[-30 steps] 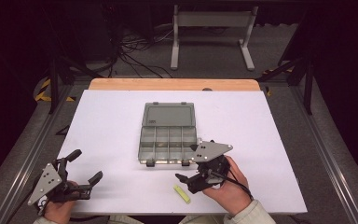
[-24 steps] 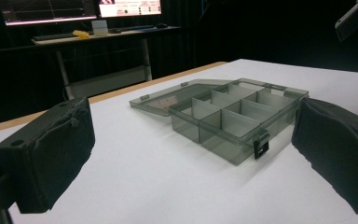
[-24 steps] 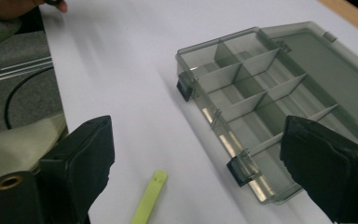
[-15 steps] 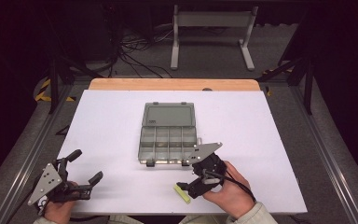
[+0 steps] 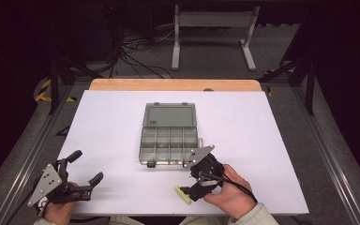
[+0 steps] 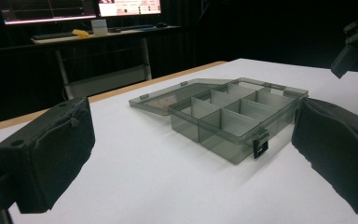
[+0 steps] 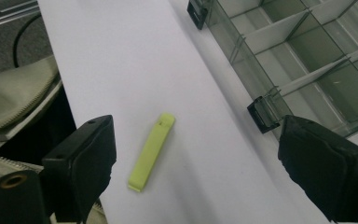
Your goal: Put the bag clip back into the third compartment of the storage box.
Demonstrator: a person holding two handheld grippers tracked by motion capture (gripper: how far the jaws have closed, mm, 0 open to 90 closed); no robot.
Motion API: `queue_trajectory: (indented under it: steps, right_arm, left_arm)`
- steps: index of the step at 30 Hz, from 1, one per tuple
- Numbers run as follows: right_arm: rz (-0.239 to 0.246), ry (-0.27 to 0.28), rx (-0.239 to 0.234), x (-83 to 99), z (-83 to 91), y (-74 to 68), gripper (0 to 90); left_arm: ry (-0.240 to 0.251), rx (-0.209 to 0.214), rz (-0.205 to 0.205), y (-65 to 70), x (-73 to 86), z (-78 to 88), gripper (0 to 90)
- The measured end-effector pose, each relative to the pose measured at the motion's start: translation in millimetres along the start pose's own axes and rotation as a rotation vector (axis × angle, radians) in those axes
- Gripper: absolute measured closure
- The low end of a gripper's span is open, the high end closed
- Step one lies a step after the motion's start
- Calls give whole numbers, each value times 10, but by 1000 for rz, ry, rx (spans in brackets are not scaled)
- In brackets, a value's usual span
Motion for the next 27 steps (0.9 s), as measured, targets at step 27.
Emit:
queue_trajectory:
  steps: [27]
  right_arm:
    - [-45,-38,-77,150,-470,-173,259]
  left_arm:
    - [3,3,-3,-3,-8,9,0]
Point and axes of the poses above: each handheld gripper's, and its own axes: z roughly backward along the jaws, x roughly out of its underside, y roughly to its right, the point moved 7 cm from there along -z, roughly forward along the jaws, and after that the axes turned 7 degrees about x, right-handed, at the moved point
